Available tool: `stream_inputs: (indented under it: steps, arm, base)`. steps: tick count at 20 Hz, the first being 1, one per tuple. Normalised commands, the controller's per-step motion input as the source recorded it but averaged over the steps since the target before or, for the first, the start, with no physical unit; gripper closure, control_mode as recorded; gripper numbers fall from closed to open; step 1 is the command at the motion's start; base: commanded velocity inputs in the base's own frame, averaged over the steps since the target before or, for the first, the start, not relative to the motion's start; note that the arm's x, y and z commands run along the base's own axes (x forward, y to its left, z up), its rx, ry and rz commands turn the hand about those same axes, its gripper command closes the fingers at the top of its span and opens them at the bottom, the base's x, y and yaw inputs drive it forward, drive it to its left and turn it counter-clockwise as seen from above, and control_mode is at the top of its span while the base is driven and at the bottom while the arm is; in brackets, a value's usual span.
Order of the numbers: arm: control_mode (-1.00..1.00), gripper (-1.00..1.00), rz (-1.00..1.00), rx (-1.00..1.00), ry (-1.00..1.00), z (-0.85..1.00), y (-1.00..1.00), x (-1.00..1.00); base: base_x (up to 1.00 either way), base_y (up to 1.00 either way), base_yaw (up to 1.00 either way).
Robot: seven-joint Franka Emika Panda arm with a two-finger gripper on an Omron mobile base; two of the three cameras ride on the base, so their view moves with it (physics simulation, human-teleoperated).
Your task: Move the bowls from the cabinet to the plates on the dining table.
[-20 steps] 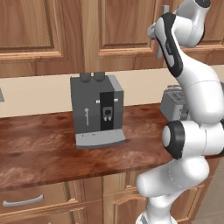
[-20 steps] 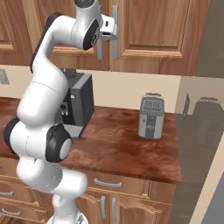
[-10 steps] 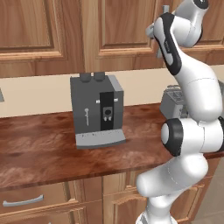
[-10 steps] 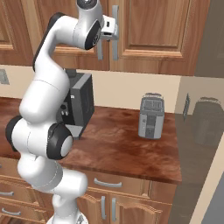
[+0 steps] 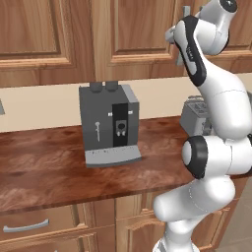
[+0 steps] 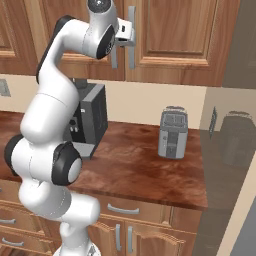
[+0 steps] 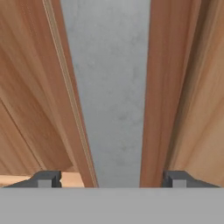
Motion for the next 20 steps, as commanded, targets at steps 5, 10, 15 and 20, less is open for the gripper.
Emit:
stream_inputs:
  steps: [5, 10, 15, 20]
  arm:
    - [-1.00, 1.00, 0.00, 0.00, 0.00, 0.00, 0.00, 0.00]
    - [-1.00, 1.00, 0.00, 0.00, 0.00, 0.00, 0.00, 0.00]
    - [-1.00, 1.00, 0.00, 0.00, 0.00, 0.00, 0.00, 0.00]
    - [-1.00, 1.00, 0.00, -0.01, 0.00, 0.00, 0.13, 0.00]
  base:
    - [0.00, 0.00, 0.00]
    - [0.00, 0.00, 0.00]
    - [0.00, 0.00, 0.00]
    - [0.00, 0.00, 0.00]
